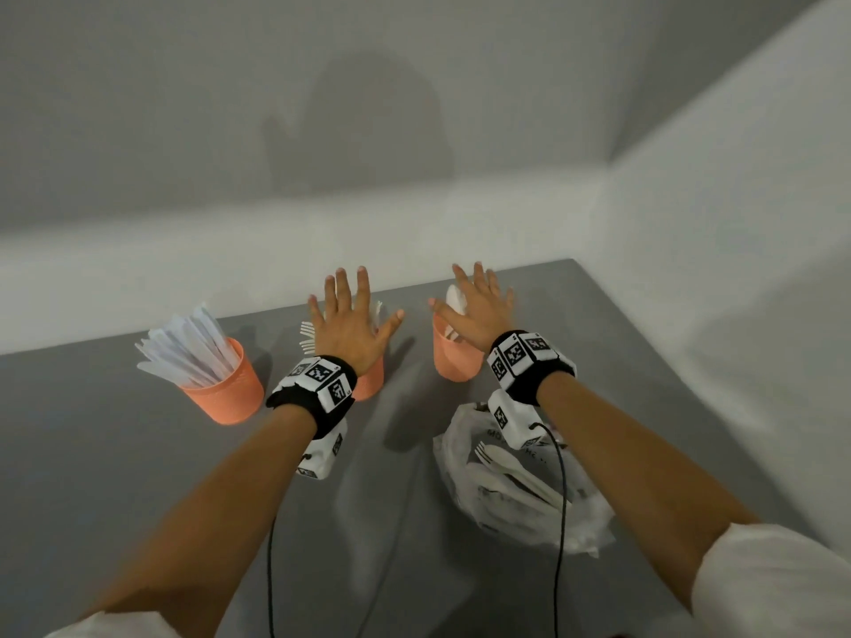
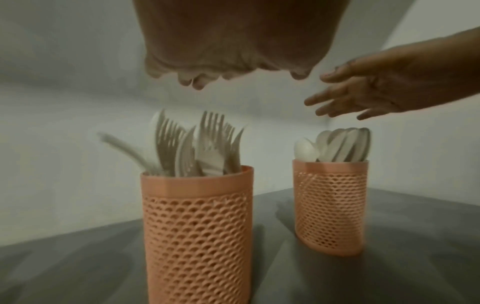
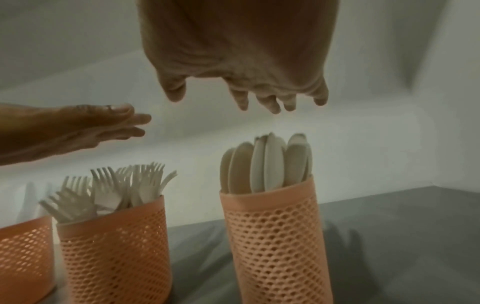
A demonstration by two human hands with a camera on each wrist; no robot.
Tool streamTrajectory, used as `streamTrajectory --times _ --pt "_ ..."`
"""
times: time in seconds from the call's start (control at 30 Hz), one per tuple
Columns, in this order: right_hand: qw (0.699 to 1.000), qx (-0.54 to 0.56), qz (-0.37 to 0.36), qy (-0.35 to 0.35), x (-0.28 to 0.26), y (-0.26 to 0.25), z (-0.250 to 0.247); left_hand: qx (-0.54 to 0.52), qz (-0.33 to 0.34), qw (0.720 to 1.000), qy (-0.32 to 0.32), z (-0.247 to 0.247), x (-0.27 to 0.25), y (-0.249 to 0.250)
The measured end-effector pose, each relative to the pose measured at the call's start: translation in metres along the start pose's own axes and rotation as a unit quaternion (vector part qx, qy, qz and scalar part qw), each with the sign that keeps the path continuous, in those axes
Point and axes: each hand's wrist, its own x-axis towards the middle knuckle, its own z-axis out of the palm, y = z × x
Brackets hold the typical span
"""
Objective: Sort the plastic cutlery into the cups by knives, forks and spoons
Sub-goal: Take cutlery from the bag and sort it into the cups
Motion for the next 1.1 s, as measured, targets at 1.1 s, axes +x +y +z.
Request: streamTrajectory --times 1.1 --pt "0.961 -0.123 0.141 -0.203 -0.166 0.075 0.057 -0.199 0.035 0.938 -0.283 0.057 -0.134 0.072"
